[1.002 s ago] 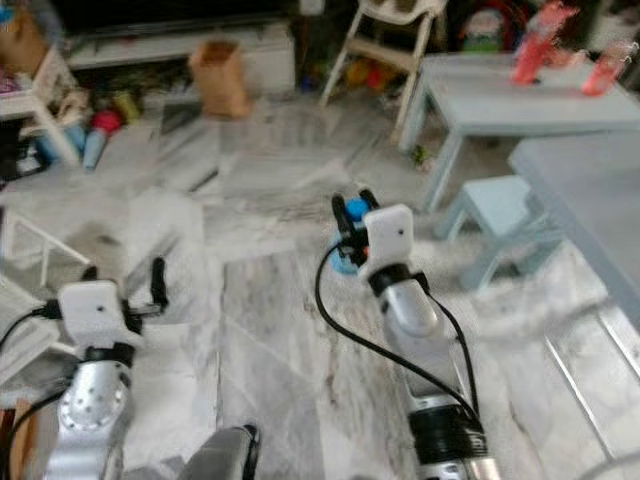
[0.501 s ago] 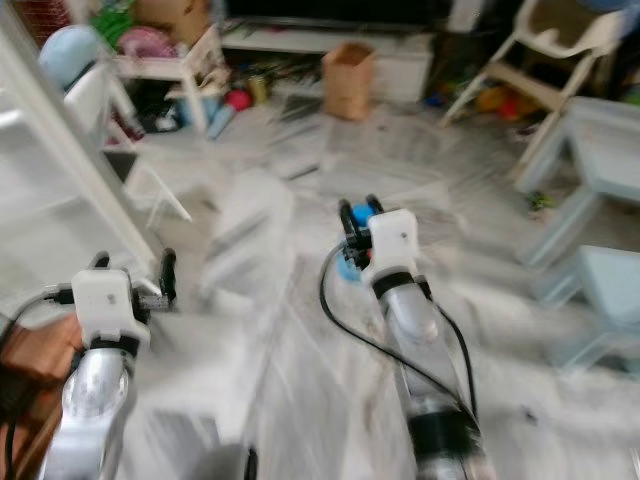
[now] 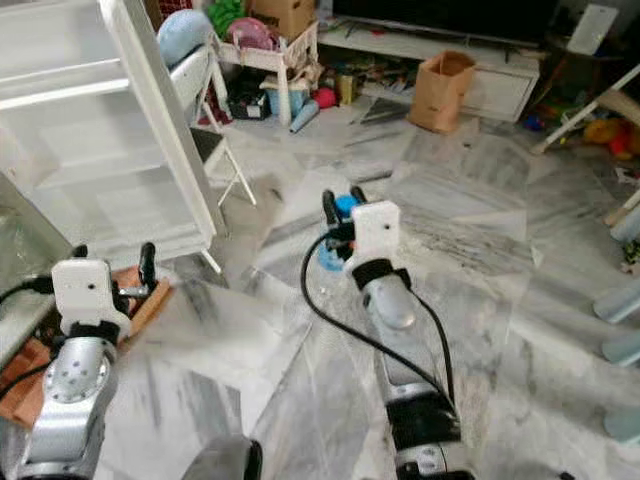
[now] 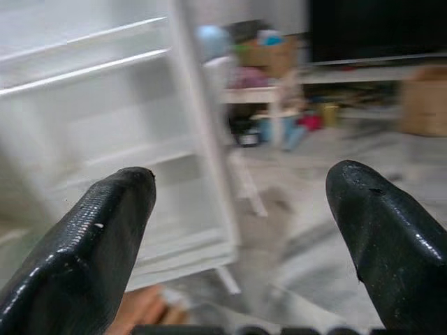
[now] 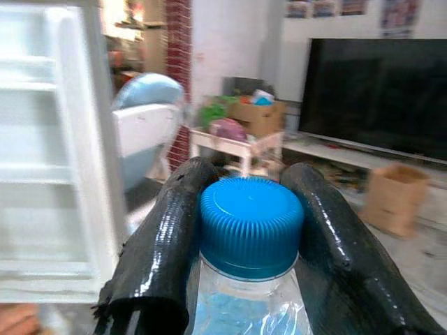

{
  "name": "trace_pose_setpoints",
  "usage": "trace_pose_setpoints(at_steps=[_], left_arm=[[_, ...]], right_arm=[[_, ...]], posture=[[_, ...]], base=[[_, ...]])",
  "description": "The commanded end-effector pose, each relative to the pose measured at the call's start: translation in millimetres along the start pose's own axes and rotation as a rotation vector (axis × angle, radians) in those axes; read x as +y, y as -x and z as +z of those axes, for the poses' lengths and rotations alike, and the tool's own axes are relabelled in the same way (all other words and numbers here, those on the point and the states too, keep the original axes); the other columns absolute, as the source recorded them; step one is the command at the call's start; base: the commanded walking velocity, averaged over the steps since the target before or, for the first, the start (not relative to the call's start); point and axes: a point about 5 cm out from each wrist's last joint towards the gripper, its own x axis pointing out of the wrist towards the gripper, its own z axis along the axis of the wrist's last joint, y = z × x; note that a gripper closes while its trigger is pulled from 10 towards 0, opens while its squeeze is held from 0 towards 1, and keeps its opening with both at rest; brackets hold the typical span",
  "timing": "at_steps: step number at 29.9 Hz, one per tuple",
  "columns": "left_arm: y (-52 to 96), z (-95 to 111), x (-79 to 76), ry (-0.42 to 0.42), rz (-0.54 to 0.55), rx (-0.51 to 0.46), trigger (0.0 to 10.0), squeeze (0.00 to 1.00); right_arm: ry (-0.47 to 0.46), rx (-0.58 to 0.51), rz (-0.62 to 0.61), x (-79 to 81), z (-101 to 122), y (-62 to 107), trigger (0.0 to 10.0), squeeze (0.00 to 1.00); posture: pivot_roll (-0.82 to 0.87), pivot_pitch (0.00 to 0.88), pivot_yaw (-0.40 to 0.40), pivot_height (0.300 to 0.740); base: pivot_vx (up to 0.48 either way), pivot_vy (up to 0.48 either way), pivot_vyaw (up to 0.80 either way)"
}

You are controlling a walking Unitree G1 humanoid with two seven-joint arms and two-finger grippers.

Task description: Restocking fridge

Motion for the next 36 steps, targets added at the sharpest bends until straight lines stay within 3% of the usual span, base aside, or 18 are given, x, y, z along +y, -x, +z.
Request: trace_pose_setpoints(at_steps=[1,16,26,31,36], left_arm=[[-1.6,-0.7,-4.3,-0.014,-0.035,0.0,10.0,0.0],[-24.0,1.9,-20.6,-0.019,-0.119,-0.027,10.0,0.0],[-36.8,1.4,-38.0,-0.005,-0.219,-0.03,10.0,0.0],[-37.5,1.9,-43.7,0.005,-0.227,-0.034,10.0,0.0],[-34.0,1.8,-42.6,0.018,-0.186,-0.04,10.0,0.0]], right_arm=[[0.018,-0.02,-0.055,-6.8,2.7,0.0,10.0,0.0],[0.119,-0.021,-0.16,-20.9,8.9,5.4,10.0,0.0],[0.176,0.003,-0.322,-45.0,9.1,38.1,10.0,0.0],[0.18,0.013,-0.338,-51.0,10.4,43.1,10.0,0.0],[0.159,0.027,-0.276,-45.3,10.4,37.3,10.0,0.0]], posture=[[0.11,0.019,0.06,0.74],[0.0,0.025,0.084,0.74],[-0.11,0.068,0.165,0.74],[-0.12,0.072,0.152,0.74],[-0.07,0.078,0.087,0.74]], base=[[0.0,0.0,0.0],[0.0,0.0,0.0],[0.0,0.0,0.0],[0.0,0.0,0.0],[0.0,0.0,0.0]])
